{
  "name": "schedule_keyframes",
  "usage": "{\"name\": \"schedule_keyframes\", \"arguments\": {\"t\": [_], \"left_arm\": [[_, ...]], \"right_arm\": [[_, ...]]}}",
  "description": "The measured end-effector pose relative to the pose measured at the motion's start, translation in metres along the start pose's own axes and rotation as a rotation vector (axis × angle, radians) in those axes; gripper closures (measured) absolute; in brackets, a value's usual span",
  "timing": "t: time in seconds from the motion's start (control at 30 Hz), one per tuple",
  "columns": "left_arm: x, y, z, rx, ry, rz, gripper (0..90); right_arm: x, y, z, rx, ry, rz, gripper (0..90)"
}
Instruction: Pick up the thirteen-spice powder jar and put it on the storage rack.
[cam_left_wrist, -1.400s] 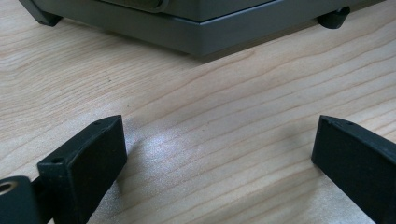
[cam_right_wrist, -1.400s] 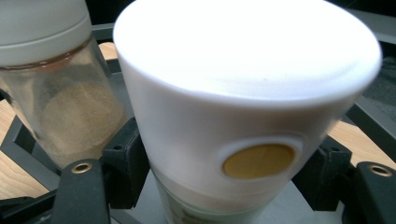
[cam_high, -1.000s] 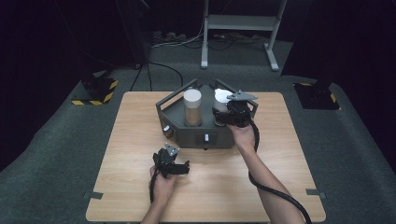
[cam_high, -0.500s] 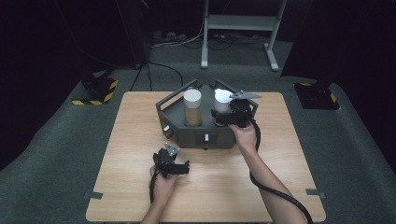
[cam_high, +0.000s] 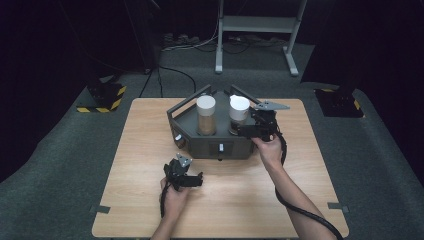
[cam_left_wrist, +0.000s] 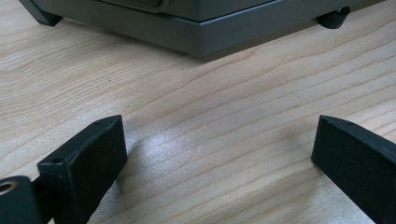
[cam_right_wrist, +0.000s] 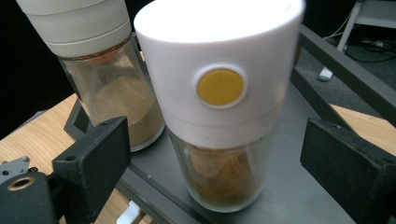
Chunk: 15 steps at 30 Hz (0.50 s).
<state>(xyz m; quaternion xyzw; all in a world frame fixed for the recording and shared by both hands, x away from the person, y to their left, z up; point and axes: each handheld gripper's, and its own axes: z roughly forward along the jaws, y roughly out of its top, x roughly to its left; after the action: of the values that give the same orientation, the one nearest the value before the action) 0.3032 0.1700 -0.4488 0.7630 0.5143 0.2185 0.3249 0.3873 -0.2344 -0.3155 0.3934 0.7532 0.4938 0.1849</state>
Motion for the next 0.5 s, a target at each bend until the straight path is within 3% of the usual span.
{"name": "schedule_keyframes", "arguments": {"t": [0.5], "left_arm": [[0.0,0.0,0.0,-0.001,0.001,-0.001,3.4]], "right_arm": [[-0.009,-0.011,-0.021,-0.024,0.017,0.004,11.8]]}}
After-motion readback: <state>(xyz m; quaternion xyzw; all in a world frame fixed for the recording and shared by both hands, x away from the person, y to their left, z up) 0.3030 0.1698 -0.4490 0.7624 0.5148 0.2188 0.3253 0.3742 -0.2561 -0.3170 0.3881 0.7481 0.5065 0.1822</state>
